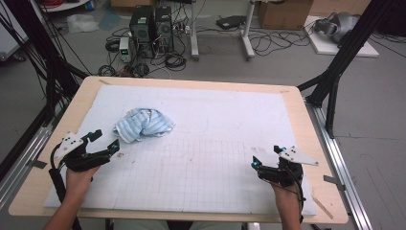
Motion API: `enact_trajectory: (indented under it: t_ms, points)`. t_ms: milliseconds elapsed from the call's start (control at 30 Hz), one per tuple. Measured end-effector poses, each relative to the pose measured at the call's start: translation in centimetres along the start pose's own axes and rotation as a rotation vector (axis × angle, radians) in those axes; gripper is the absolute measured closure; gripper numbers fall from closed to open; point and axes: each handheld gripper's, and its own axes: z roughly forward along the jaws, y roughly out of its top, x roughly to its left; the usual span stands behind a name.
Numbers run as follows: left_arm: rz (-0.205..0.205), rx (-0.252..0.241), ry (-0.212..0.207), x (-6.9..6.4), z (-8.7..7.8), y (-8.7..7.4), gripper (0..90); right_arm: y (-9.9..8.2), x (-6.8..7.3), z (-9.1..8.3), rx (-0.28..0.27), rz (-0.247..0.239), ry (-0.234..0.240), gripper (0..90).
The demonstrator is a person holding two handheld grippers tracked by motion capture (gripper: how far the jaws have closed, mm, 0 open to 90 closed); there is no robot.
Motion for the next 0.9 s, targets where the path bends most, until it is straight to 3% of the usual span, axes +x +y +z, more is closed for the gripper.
enact_trajectory:
  t_ms: [467,633,800,900]
  points:
    - [-0.004,0.008,0.011,0.0,0.6,-0.1,18.8,-0.5,-0.8,-0.3,-0.008,0.019,0.005,10.5]
    - [-0.003,0.012,-0.032,0.0,0.5,0.0,19.7,-0.4,-0.2,0.0,0.000,-0.011,0.009,10.5]
    - [-0.004,0.000,-0.038,-0.5,0.1,0.1,19.7,-0.2,0.5,-0.2,-0.003,-0.010,0.030,10.6]
    - [-0.003,0.021,-0.049,-0.6,0.7,0.0,20.0,-0.3,0.8,-0.1,0.010,-0.020,0.039,10.5]
